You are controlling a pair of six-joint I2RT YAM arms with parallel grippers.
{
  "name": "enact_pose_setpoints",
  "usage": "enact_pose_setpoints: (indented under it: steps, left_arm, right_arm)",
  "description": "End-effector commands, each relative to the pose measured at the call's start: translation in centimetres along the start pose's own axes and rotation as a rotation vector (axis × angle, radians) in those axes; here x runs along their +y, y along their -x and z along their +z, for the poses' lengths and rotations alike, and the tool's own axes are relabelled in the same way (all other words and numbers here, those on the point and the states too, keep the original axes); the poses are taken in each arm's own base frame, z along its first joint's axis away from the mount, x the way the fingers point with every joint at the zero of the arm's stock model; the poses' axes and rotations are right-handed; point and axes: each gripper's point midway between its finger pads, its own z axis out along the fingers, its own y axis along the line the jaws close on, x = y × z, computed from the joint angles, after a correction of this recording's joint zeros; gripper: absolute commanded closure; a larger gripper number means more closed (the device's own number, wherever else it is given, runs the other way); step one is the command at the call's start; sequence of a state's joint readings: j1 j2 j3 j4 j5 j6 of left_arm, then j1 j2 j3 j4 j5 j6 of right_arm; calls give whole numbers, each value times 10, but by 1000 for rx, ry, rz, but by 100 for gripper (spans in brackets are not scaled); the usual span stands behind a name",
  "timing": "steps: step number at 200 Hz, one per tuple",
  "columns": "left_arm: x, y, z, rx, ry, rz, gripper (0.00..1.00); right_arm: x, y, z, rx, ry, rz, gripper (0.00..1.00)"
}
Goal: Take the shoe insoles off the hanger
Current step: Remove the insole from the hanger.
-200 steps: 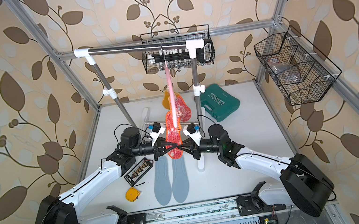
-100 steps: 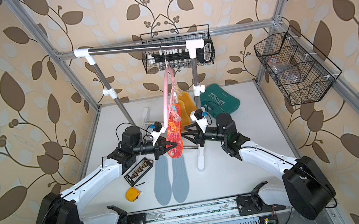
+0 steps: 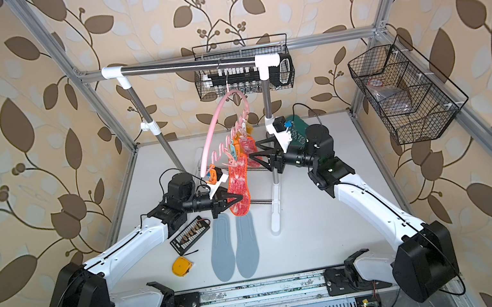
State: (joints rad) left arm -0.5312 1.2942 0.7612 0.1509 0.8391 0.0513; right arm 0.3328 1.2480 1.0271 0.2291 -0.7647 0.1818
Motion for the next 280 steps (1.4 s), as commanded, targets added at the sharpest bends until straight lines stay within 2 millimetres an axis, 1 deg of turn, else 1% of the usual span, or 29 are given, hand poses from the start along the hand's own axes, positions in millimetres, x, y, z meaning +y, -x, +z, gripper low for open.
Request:
enact_pose_setpoints:
  steps: [1,16,33,62,108,186,209,236,250,268,280]
  left_arm:
    - [-2,-8,4,37,-23,-25,100]
    - [-3,-9,4,41,-25,-25,100]
    - [-4,-10,4,43,-33,-28,100]
    - [-3,-12,6,50,-38,-33,100]
    - [-3,-14,8,59,-55,-42,99]
    - [-2,-14,12,66,-77,-57,99]
    - [0,-17,13,69,-79,-62,99]
    - [-1,-16,14,72,-85,-63,99]
    - [-1,-17,14,73,-86,-66,99]
    - [-1,-15,14,74,-91,-66,99]
    - [0,-16,14,75,-84,-63,99]
  right_arm:
    - [12,3,2,37,80,17,45]
    - [14,6,6,42,106,33,46]
    - [12,7,12,59,133,61,46]
    - [16,9,20,74,209,81,47]
    - [28,10,23,79,317,66,48]
    - [15,16,37,87,310,63,49]
    - [17,20,39,85,347,60,49]
    - [25,21,38,87,401,49,50]
    - [28,22,38,85,423,41,53]
    - [30,20,37,90,443,39,62]
    - [29,19,38,93,441,45,65]
